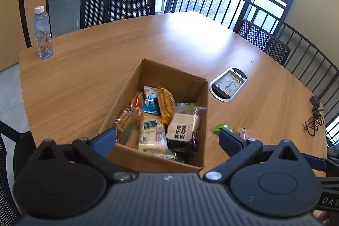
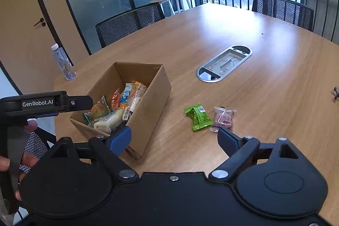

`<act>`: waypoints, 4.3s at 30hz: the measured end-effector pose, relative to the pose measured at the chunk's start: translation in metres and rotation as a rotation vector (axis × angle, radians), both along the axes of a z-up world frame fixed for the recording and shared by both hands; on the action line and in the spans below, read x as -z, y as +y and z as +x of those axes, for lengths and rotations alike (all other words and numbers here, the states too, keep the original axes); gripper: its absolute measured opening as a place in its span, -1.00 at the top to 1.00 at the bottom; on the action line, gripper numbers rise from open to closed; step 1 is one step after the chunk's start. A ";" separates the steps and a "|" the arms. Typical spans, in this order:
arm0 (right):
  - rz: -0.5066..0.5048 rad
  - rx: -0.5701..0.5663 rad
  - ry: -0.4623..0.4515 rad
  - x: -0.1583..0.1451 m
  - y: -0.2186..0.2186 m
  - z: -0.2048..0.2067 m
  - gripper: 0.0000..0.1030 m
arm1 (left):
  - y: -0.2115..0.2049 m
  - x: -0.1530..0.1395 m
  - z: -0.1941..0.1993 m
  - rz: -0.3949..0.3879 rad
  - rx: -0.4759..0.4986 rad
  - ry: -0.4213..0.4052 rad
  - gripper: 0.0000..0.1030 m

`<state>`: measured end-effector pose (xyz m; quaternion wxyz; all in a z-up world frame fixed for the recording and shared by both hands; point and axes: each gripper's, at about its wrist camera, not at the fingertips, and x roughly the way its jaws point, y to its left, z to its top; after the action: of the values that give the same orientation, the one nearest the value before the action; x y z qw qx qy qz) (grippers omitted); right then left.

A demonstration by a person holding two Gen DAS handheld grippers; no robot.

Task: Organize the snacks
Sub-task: 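Withdraw both open grippers from the box toward the green and pink snacks, then close the left gripper on the green biscuit pack while the right gripper grasps the pink cake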

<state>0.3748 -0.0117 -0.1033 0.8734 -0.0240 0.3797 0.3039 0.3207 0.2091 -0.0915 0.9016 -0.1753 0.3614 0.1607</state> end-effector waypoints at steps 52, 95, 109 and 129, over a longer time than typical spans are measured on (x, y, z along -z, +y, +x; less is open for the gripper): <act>-0.018 0.234 0.031 0.036 -0.075 0.036 -0.81 | -0.079 0.036 0.093 -0.076 0.269 0.076 -0.70; 0.013 0.239 0.179 0.097 -0.059 0.121 -0.25 | -0.083 0.139 0.202 -0.118 0.161 0.252 0.12; -0.003 0.152 0.177 0.112 -0.018 0.145 -0.25 | -0.064 0.108 0.181 -0.157 0.200 0.160 0.58; -0.141 0.053 0.153 0.124 0.016 0.123 0.33 | -0.038 0.061 0.130 -0.195 0.146 0.030 0.58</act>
<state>0.4981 0.0044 -0.2269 0.8457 -0.0521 0.4662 0.2543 0.4506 0.1711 -0.1526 0.8841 -0.2327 0.4006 0.0613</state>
